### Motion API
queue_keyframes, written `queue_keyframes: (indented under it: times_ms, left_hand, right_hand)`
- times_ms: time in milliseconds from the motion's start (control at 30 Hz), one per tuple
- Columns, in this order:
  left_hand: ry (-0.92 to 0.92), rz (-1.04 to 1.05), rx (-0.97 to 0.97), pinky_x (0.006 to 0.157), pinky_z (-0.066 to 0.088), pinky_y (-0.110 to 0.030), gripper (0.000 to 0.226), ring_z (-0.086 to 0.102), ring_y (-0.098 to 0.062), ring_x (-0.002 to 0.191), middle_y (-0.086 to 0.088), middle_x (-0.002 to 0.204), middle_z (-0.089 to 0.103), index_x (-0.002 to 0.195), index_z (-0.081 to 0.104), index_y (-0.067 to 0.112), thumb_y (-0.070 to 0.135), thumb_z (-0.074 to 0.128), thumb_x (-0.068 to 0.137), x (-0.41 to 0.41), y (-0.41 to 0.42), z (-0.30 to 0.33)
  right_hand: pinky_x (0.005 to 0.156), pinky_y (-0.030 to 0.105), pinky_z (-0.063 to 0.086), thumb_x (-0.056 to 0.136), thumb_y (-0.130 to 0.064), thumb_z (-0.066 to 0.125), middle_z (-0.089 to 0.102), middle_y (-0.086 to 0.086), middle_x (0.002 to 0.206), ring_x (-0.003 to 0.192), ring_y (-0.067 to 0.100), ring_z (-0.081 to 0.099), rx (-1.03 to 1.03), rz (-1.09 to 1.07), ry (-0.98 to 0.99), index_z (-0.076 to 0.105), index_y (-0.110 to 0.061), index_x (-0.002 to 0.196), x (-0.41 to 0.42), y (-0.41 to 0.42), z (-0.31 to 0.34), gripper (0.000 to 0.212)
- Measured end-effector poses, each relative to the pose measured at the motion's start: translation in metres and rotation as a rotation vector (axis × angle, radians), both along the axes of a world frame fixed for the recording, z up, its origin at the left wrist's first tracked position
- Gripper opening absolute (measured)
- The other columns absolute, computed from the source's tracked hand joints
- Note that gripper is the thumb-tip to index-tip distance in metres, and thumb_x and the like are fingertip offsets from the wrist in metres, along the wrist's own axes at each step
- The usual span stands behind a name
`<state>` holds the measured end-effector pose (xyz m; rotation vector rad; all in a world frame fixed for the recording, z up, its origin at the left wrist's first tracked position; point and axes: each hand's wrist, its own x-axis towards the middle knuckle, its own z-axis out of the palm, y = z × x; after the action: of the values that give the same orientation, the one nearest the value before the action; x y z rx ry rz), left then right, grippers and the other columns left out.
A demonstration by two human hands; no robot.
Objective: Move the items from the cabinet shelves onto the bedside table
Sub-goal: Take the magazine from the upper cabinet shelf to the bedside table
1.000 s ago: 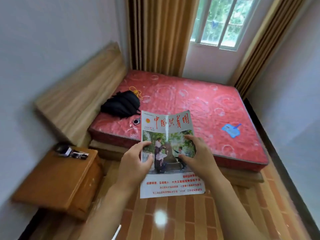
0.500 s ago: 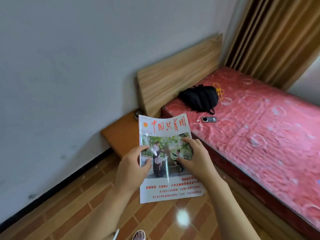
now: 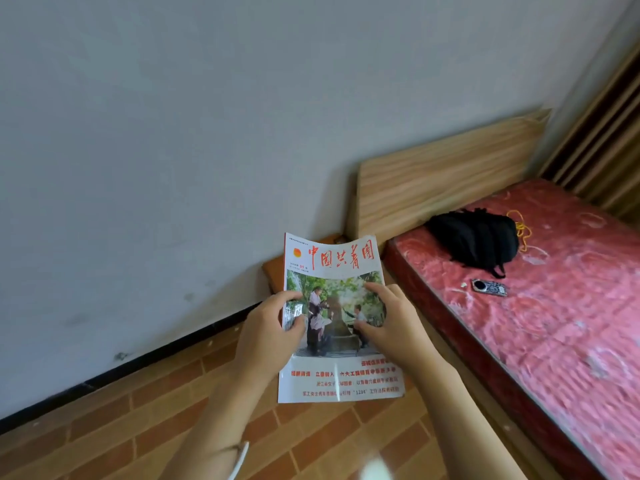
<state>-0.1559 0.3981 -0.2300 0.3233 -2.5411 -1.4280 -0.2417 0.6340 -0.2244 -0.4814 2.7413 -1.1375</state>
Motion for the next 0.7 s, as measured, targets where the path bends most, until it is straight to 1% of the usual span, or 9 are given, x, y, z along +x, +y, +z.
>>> queue_keyframes:
  times_ms: [67,133,200,333,400,533,633,700]
  left_hand:
    - [0.012,-0.023,0.003,0.043,0.052,-0.019,0.032,0.074,-0.014,0.084,0.011,0.122,0.067,0.121,0.061,0.039,0.024,0.070,0.095,-0.020,-0.014,0.004]
    - [0.028,-0.049,0.013,0.042,0.051,-0.019,0.032,0.073,-0.007,0.084,0.011,0.117,0.068,0.119,0.061,0.040,0.023,0.071,0.094,-0.040,-0.026,0.008]
    - [0.044,-0.072,0.021,0.042,0.051,-0.017,0.034,0.070,0.003,0.088,0.012,0.113,0.069,0.118,0.060,0.043,0.022,0.072,0.093,-0.060,-0.036,0.011]
    - [0.025,-0.098,0.018,0.043,0.052,-0.018,0.034,0.067,0.008,0.092,0.015,0.113,0.067,0.117,0.059,0.044,0.023,0.072,0.094,-0.097,-0.047,0.009]
    - [0.002,-0.101,0.030,0.044,0.054,-0.020,0.032,0.068,0.006,0.092,0.014,0.117,0.066,0.118,0.059,0.041,0.024,0.071,0.094,-0.116,-0.047,0.001]
    - [-0.043,-0.077,0.039,0.048,0.058,-0.025,0.032,0.073,-0.011,0.094,0.009,0.127,0.066,0.123,0.061,0.036,0.024,0.070,0.095,-0.164,-0.043,-0.022]
    - [-0.067,-0.020,0.025,0.050,0.059,-0.025,0.033,0.071,-0.012,0.100,0.008,0.132,0.065,0.125,0.061,0.035,0.024,0.070,0.095,-0.210,-0.034,-0.038]
    - [-0.088,0.021,0.010,0.053,0.061,-0.026,0.034,0.070,-0.012,0.103,0.009,0.133,0.064,0.127,0.061,0.035,0.025,0.070,0.095,-0.242,-0.024,-0.046]
  right_hand:
    - [0.073,0.013,0.052,0.087,-0.038,0.080,0.043,-0.025,0.120,0.105,-0.004,0.055,-0.003,-0.018,0.009,0.042,-0.032,0.152,-0.015,-0.011,0.007,0.076]
    - [0.074,0.016,0.056,0.086,-0.039,0.080,0.042,-0.028,0.119,0.106,-0.003,0.056,-0.010,-0.040,0.011,0.040,-0.034,0.152,-0.028,-0.020,0.012,0.078]
    - [0.078,0.019,0.059,0.086,-0.038,0.081,0.041,-0.031,0.119,0.106,-0.002,0.058,-0.028,-0.066,0.004,0.040,-0.035,0.153,-0.041,-0.027,0.014,0.079]
    - [0.081,0.025,0.061,0.086,-0.039,0.081,0.042,-0.029,0.119,0.107,0.000,0.059,-0.019,-0.093,-0.006,0.040,-0.035,0.152,-0.072,-0.035,0.011,0.078]
    - [0.085,0.026,0.060,0.086,-0.038,0.081,0.042,-0.030,0.119,0.107,-0.001,0.058,-0.013,-0.092,-0.020,0.041,-0.036,0.151,-0.092,-0.035,0.006,0.077]
    - [0.081,0.020,0.056,0.086,-0.037,0.081,0.042,-0.032,0.117,0.105,-0.004,0.056,-0.001,-0.056,-0.045,0.041,-0.038,0.150,-0.149,-0.033,-0.015,0.076]
    - [0.078,0.012,0.048,0.085,-0.037,0.082,0.041,-0.029,0.116,0.104,-0.006,0.054,0.017,-0.007,-0.062,0.042,-0.036,0.151,-0.205,-0.029,-0.032,0.076]
    - [0.083,0.013,0.047,0.086,-0.034,0.082,0.042,-0.026,0.120,0.105,-0.002,0.054,0.030,0.037,-0.084,0.042,-0.033,0.152,-0.247,-0.026,-0.041,0.077]
